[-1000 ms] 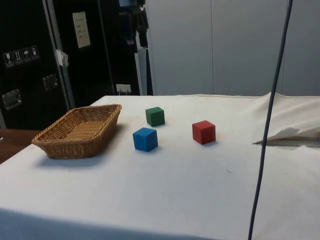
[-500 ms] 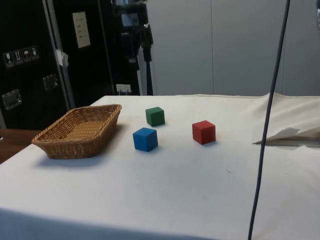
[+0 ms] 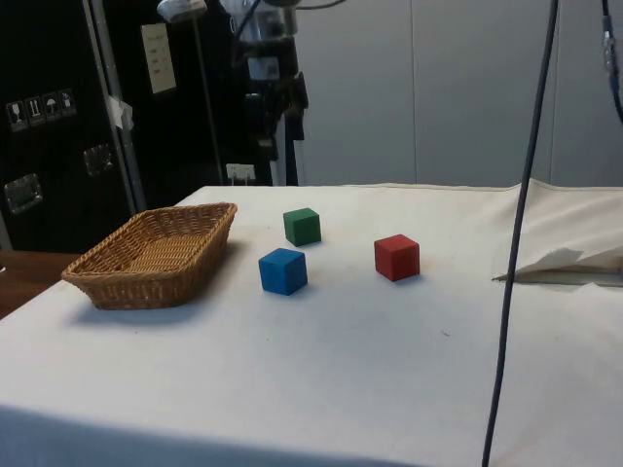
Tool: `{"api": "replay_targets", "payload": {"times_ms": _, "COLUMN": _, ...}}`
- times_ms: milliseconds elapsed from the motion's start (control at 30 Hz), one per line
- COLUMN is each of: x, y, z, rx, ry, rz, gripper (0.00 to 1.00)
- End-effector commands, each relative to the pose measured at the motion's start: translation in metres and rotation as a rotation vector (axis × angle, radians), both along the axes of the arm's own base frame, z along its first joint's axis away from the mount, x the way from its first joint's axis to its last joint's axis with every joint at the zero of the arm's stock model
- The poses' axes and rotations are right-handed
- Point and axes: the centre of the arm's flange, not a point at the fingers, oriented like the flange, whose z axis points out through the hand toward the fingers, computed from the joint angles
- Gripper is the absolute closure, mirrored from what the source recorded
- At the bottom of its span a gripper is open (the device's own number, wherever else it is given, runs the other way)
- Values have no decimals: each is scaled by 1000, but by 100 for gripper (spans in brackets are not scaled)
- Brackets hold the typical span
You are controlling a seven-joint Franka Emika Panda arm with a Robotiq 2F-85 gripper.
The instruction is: Pick up exactly two blocks and place them into the basket.
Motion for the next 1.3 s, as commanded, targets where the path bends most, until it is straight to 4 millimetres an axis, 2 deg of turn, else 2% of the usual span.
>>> {"api": "replay_targets", "payload": {"times_ms": 0, "x": 1, "y": -2, "z": -4, "rx": 3, "ry": -11, "rz": -6, "gripper": 0}}
{"api": "replay_targets", "payload": {"times_ms": 300, "x": 2, "y": -5, "z": -10, "rx": -7, "ry": -12, "rz": -8, "gripper": 0}}
{"api": "replay_targets", "payload": {"times_ms": 567, "x": 3, "y": -27, "z": -36, "rx": -10, "ry": -3, "rz": -13, "gripper": 0}}
{"api": "replay_targets", "payload": {"times_ms": 600, "x": 2, "y": -25, "z": -33, "rx": -22, "ry": -1, "rz": -16, "gripper": 0}}
{"api": "replay_targets", "payload": {"times_ms": 700, "x": 5, "y": -41, "z": -50, "rx": -8, "ry": -1, "rz": -15, "gripper": 0}}
{"api": "replay_targets", "payload": {"times_ms": 833, "x": 8, "y": -53, "z": -63, "rx": -3, "ry": -2, "rz": -18, "gripper": 0}}
{"api": "replay_targets", "payload": {"times_ms": 1267, "x": 13, "y": -63, "z": -95, "rx": 45, "ry": 5, "rz": -28, "gripper": 0}}
